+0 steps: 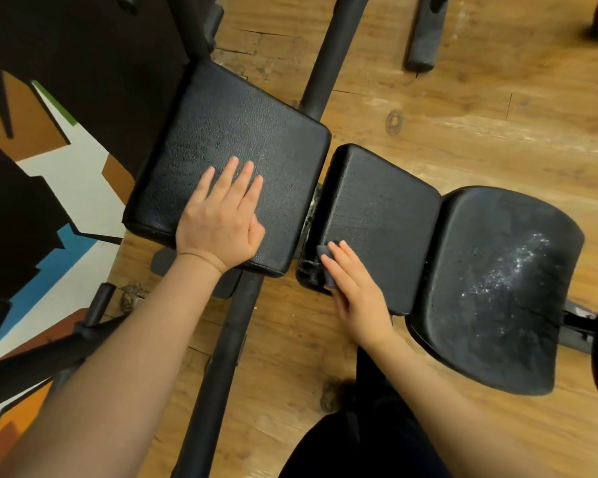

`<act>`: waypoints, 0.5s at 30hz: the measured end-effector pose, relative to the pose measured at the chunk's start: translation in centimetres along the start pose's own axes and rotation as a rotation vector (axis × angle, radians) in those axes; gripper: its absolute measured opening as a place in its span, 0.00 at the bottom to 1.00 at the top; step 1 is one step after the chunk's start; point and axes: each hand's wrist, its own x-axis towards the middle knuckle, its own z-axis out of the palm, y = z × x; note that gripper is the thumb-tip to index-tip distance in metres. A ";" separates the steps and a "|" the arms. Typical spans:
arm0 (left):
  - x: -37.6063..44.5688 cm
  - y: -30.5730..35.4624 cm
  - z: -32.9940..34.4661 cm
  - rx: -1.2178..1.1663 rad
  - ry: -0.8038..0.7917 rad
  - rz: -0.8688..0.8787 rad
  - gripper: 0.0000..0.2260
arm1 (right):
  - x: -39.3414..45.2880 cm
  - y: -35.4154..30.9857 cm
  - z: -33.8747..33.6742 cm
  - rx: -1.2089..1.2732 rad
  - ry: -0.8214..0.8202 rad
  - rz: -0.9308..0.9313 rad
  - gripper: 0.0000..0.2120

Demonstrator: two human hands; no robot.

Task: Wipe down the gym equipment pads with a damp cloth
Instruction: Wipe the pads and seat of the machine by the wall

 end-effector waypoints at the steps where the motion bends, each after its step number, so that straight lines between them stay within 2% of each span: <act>1: 0.0 0.0 0.0 -0.002 0.001 -0.001 0.24 | -0.7 1.2 -0.7 -0.014 0.002 0.026 0.19; 7: 0.0 -0.1 0.0 0.008 -0.002 0.001 0.24 | -1.6 6.6 -3.5 -0.062 0.201 0.406 0.20; 10: 0.0 -0.1 0.1 0.006 -0.002 -0.005 0.24 | 0.6 5.3 -3.1 -0.002 0.357 0.662 0.20; 11: 0.0 -0.1 0.1 0.005 -0.003 -0.006 0.24 | 1.4 4.2 -2.5 0.010 0.378 0.688 0.20; 13: 0.0 -0.1 0.0 0.010 -0.006 -0.004 0.24 | 3.2 1.5 -1.2 0.030 0.323 0.549 0.20; 15: 0.0 -0.1 0.0 0.013 -0.010 -0.003 0.24 | 4.9 -0.6 -0.3 0.037 0.175 0.260 0.20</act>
